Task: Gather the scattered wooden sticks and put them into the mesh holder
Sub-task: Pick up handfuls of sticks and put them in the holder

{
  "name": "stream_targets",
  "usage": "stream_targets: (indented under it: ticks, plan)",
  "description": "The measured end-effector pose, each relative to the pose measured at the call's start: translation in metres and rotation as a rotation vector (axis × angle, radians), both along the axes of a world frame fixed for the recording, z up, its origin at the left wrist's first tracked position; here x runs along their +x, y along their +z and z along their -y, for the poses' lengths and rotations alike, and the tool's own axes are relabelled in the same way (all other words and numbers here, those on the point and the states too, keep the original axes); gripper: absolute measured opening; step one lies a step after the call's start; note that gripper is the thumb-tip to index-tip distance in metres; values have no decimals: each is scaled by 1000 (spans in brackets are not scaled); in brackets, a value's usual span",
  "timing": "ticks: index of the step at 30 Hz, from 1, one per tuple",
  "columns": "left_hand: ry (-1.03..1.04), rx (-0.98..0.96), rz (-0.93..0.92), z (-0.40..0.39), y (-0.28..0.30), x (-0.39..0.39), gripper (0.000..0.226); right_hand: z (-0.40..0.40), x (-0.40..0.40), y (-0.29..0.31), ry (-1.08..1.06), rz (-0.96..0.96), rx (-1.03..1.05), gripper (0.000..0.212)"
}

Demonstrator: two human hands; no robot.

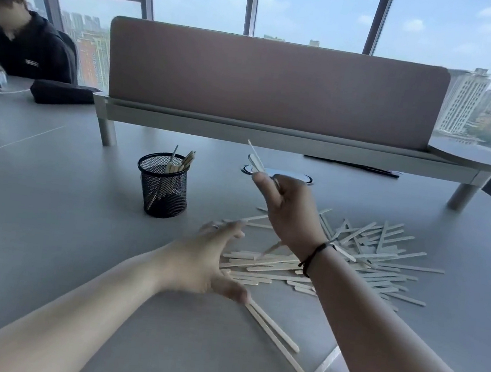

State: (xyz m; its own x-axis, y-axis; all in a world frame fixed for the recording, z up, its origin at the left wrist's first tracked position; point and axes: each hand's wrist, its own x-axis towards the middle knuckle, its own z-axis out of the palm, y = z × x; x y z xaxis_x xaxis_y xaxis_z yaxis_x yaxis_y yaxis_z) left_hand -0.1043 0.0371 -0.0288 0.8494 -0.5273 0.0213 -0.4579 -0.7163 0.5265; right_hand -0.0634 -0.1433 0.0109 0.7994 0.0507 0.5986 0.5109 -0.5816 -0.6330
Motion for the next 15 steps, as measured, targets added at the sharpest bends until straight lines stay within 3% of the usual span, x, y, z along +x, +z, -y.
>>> stream_targets:
  ticks: [2,6,15]
  plan:
    - [-101,195,66,11,0,-9,146,-5,2,10,27,-1,117,61]
    - [-129,176,135,34,-4,-10,138,-19,7,25,21,-8,208,61]
    - [-92,122,444,52,-9,-4,32,-28,17,28,28,-115,352,65]
